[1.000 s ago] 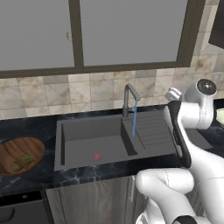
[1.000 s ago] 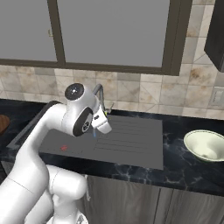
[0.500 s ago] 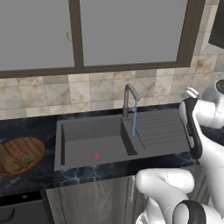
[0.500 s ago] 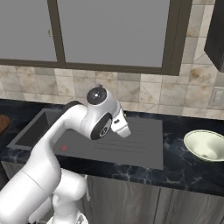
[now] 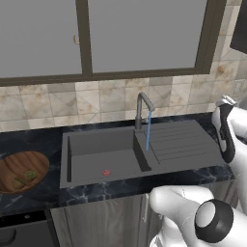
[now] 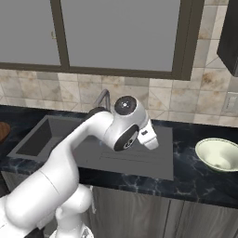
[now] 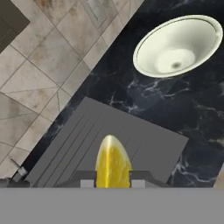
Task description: Pick the kiwis from the sink and place them in one bowl. Place the lemon wedge in the other bowl. Then turn off the sink faucet.
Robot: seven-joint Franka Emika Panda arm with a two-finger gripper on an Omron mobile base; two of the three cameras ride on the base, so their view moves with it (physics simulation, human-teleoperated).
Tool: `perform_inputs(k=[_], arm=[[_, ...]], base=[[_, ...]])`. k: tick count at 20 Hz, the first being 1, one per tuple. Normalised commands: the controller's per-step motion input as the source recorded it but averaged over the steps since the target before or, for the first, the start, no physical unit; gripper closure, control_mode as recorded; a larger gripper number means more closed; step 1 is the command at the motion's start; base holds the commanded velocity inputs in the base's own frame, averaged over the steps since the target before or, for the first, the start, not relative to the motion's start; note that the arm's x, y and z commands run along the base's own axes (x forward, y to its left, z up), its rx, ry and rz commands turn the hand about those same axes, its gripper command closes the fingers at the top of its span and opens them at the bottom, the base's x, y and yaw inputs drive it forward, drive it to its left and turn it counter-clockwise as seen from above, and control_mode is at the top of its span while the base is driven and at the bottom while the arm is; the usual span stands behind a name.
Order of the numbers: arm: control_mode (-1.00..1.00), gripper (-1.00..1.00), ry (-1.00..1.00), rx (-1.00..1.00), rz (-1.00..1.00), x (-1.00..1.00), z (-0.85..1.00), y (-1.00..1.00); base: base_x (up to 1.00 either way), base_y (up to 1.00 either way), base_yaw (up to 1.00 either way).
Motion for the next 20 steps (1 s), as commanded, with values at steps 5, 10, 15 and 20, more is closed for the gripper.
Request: perform_inputs(k=[5,10,15,20], arm=[[-1.00,1.00,0.00,0.00,-0.01,0.00,0.00,-0.53],[-1.00,1.00,0.00,0.00,-0.01,0.00,0.00,-0.52],[-1.00,1.00,0.00,0.00,0.00,0.00,0.00,-0.45],[-1.00,1.00,0.00,0.00,0.00,0.00,0.00,-0.43]], base=[[0.00,0.00,0.00],[0.00,0.00,0.00],[0.00,0.00,0.00],[0.00,0.00,0.00]])
